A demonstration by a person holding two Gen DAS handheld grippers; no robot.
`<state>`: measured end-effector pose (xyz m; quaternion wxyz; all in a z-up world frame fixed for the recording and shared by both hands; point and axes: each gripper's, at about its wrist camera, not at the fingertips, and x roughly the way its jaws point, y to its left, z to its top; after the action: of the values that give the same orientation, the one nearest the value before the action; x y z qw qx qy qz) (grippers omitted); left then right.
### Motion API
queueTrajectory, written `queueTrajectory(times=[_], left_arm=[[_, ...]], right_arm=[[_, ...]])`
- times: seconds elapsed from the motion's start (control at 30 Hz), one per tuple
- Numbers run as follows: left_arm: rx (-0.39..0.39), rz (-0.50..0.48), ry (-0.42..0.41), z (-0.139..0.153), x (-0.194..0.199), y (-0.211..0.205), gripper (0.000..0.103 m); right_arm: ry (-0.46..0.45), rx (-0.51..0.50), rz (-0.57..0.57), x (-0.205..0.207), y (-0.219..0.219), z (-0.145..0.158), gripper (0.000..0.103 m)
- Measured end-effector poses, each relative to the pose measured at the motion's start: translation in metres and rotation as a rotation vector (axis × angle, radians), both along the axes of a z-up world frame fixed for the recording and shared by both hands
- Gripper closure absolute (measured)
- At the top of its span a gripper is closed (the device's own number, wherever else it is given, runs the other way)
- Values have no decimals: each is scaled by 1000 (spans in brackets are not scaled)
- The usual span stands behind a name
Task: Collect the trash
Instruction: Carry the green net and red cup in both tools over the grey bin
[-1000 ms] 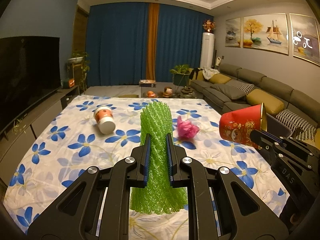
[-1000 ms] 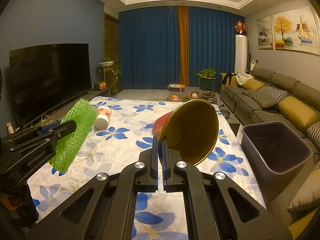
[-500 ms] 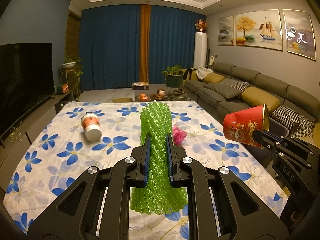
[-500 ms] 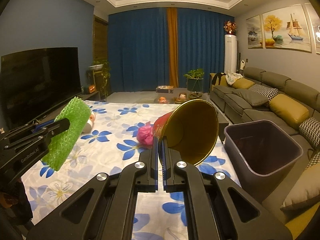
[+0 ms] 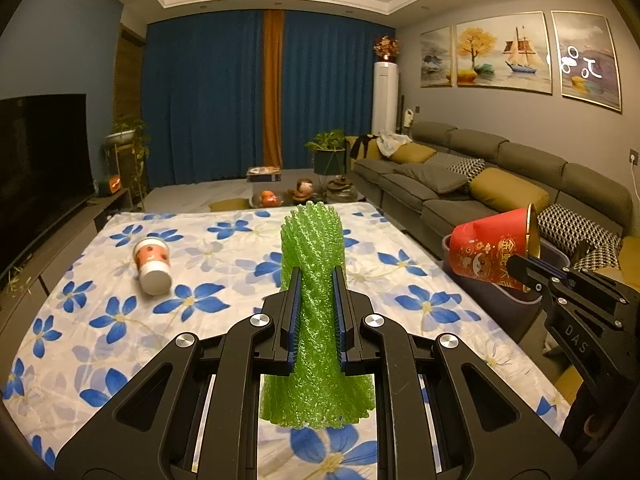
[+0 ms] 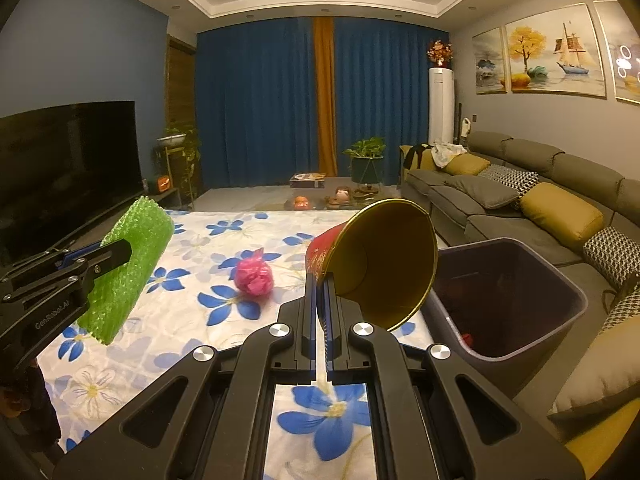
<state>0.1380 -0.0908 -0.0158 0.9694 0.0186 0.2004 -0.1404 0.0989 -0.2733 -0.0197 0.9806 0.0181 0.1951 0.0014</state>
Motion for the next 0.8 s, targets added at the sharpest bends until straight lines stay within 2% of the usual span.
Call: queueTrajectory(times=[0.53,0.8], left_arm=[[12,-147,-23,3,21,-86,90],[-31,-263,-41,6,36,-138,90]], right_arm=[[-3,12,-144,14,-79,-1,99],[-13,27,-253,15,-133,0,99]])
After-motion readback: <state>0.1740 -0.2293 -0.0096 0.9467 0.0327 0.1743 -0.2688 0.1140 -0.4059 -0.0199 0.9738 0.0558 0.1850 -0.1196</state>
